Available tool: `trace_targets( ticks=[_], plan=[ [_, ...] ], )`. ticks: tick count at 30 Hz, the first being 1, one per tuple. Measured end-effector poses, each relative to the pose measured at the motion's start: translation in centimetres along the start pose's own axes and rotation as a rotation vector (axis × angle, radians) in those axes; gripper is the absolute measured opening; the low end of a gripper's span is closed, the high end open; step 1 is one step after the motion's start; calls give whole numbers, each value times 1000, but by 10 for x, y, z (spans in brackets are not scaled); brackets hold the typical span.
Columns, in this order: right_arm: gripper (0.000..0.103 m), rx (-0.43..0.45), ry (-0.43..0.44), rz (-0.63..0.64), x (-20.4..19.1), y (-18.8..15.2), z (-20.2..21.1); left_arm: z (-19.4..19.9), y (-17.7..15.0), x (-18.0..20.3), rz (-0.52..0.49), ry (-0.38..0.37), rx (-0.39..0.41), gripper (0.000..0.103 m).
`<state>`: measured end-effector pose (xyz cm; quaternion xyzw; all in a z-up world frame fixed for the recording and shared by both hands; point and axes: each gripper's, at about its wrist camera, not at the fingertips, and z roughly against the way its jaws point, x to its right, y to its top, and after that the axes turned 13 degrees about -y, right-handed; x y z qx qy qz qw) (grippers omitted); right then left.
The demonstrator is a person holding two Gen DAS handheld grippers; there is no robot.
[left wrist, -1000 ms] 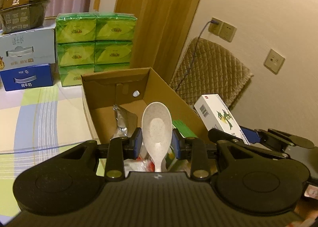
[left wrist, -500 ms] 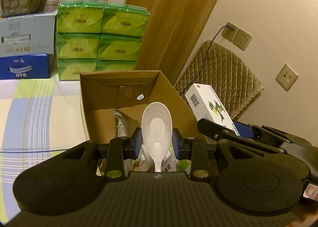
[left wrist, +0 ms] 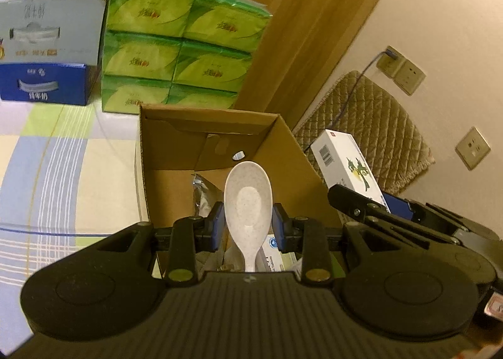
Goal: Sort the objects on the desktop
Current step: 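Lower both grippers into the cardboard box and open them to drop items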
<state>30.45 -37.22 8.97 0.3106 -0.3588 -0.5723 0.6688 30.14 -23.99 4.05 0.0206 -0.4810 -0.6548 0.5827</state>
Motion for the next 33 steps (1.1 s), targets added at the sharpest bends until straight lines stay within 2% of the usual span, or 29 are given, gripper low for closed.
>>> trace_targets(
  ticks=[4, 13, 14, 15, 29, 33],
  plan=[
    [36, -4, -5, 5, -2, 5, -10, -5, 5, -11, 57, -26, 11, 26],
    [36, -22, -5, -5, -5, 10, -25, -11, 11, -23, 97, -28, 28, 27],
    [36, -24, -4, -6, -5, 10, -26, -12, 12, -25, 108, -27, 29, 31],
    [36, -27, -4, -6, -5, 10, -28, -12, 12, -27, 113, -20, 29, 43],
    [36, -61, 21, -24, -9, 13, -41, 6, 12, -30, 46, 20, 41, 43],
    [36, -55, 25, -23, -14, 17, -44, 10, 9, -32, 45, 28, 43, 46]
  ],
)
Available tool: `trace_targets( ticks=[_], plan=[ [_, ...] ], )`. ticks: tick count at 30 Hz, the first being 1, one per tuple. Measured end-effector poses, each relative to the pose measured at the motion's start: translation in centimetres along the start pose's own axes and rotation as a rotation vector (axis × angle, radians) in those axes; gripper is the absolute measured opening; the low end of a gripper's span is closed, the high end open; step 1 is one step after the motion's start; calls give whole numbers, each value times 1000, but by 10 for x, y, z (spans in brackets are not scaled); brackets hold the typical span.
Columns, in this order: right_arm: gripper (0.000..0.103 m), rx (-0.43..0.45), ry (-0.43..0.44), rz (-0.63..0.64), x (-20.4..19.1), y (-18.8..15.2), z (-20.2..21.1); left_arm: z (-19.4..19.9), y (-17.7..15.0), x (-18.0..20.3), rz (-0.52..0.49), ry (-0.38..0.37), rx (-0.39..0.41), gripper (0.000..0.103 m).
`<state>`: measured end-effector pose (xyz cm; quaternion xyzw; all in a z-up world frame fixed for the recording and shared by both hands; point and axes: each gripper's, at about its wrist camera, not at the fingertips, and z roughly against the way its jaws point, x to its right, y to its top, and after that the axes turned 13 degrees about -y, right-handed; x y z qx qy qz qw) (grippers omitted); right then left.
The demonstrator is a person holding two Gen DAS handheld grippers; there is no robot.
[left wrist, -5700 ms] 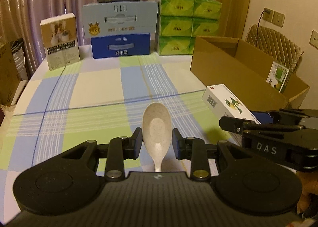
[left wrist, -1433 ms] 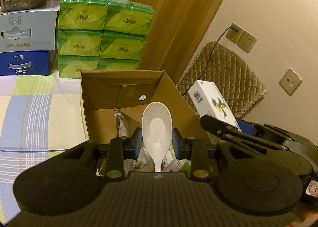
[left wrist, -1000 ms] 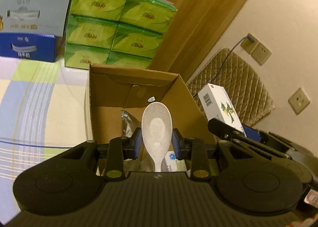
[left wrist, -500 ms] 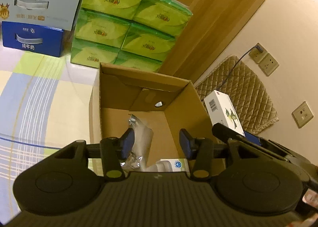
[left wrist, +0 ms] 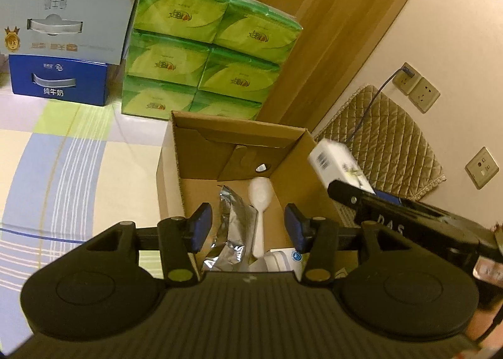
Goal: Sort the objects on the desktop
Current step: 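Lower both grippers into the cardboard box and open them to drop items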
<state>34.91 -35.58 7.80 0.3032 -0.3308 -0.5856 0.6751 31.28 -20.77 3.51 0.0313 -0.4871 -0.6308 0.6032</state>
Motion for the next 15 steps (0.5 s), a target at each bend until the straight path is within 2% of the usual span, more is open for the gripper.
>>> trace_targets(
  ticks=[2, 7, 9, 11, 15],
  plan=[
    [36, 8, 9, 1, -3, 5, -3, 3, -1, -1, -3, 5, 5, 52],
    [38, 26, 15, -30, -2, 17, -5, 8, -2, -4, -12, 15, 15, 57],
    [42, 36, 13, -34, -1, 19, 0, 11, -4, -5, -17, 18, 16, 59],
    [53, 40, 17, -42, 2, 18, 8, 13, -6, -6, -19, 19, 15, 61],
    [58, 40, 17, -36, 4, 14, 19, 20, -11, -6, -20, 25, 12, 69]
  ],
)
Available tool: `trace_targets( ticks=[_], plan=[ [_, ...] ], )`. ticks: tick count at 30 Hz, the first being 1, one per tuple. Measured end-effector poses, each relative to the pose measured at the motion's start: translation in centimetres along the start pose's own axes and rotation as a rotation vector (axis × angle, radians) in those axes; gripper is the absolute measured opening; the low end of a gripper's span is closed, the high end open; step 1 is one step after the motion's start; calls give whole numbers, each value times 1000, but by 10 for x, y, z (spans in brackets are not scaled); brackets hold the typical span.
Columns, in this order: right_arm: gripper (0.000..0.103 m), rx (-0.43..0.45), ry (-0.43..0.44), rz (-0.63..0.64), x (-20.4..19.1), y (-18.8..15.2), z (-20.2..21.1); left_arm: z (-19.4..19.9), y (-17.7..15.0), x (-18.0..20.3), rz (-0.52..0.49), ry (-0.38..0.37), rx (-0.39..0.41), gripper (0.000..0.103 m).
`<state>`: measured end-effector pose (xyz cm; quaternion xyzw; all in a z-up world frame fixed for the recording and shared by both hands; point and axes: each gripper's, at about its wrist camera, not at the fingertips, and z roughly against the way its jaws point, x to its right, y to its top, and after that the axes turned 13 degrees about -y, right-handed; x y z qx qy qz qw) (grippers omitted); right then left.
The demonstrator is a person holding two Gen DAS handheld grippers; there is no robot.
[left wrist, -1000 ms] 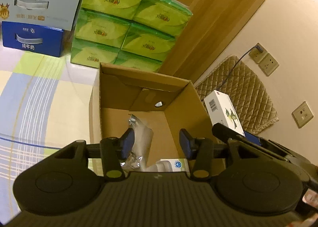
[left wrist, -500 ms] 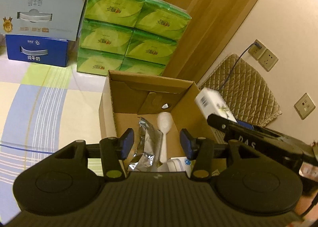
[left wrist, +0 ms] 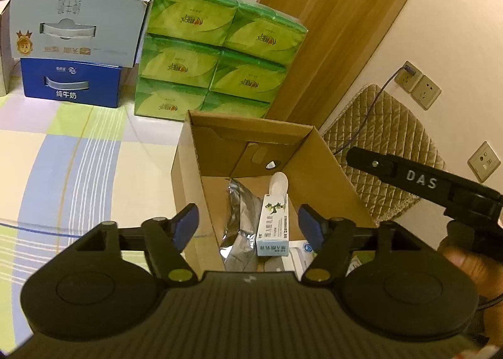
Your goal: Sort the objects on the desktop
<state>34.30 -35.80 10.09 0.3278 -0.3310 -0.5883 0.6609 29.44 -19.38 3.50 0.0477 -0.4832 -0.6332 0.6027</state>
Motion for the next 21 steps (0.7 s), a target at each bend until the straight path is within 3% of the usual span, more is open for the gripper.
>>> trace_targets(
  ticks=[3, 8, 13, 21],
  plan=[
    [64, 2, 1, -2, 1, -2, 11, 8, -4, 2, -7, 16, 3, 77],
    [86, 7, 6, 21, 0, -7, 35, 25, -10, 13, -31, 46, 5, 87],
    [101, -11, 21, 40, 2, -14, 56, 40, -16, 30, -68, 55, 6, 98],
    [101, -37, -1, 35, 20, -25, 83, 62, -35, 54, -132, 94, 5, 102]
  ],
)
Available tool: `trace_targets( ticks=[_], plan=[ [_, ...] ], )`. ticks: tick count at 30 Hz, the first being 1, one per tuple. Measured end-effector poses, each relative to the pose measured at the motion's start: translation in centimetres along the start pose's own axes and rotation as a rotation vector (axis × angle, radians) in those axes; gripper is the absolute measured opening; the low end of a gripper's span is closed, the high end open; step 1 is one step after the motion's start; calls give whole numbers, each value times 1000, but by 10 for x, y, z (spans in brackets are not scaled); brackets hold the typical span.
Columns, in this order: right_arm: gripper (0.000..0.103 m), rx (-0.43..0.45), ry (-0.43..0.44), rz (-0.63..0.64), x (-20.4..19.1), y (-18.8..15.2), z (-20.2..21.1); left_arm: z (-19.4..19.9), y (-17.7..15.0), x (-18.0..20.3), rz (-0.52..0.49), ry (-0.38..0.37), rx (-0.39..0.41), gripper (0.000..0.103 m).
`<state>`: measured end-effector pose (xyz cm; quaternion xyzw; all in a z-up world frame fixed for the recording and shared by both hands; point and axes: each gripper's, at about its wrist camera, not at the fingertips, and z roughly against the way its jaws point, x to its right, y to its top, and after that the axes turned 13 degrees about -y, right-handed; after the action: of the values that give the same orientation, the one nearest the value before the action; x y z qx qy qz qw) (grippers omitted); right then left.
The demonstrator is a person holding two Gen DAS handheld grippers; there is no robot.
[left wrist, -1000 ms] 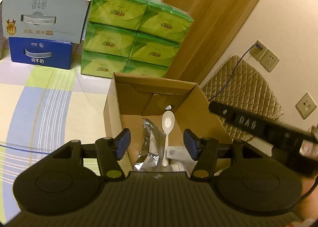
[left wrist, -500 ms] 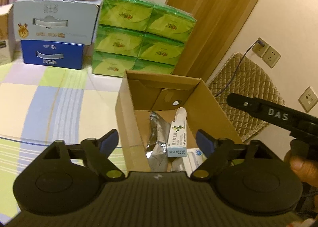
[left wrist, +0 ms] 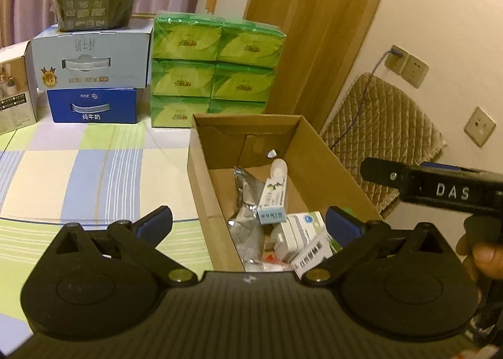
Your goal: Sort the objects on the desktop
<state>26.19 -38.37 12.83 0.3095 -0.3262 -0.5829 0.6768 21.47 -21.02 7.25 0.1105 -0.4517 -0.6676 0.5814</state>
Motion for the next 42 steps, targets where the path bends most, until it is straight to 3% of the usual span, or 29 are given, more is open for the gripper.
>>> trace_targets(
  ticks=[7, 14, 22, 33, 42],
  plan=[
    [101, -37, 3, 18, 10, -16, 26, 24, -17, 18, -20, 35, 0, 102],
    [101, -72, 19, 27, 16, -32, 52, 51, -32, 25, 48, 47, 15, 102],
    [101, -100, 34, 19, 24, -60, 100, 83, -51, 49, -14, 96, 24, 102],
    [101, -112, 22, -7, 35, -93, 149, 115, -83, 68, -12, 100, -25, 102],
    [101, -109, 25, 7, 29, -116, 181, 141, -102, 76, -25, 105, -16, 102]
  ],
)
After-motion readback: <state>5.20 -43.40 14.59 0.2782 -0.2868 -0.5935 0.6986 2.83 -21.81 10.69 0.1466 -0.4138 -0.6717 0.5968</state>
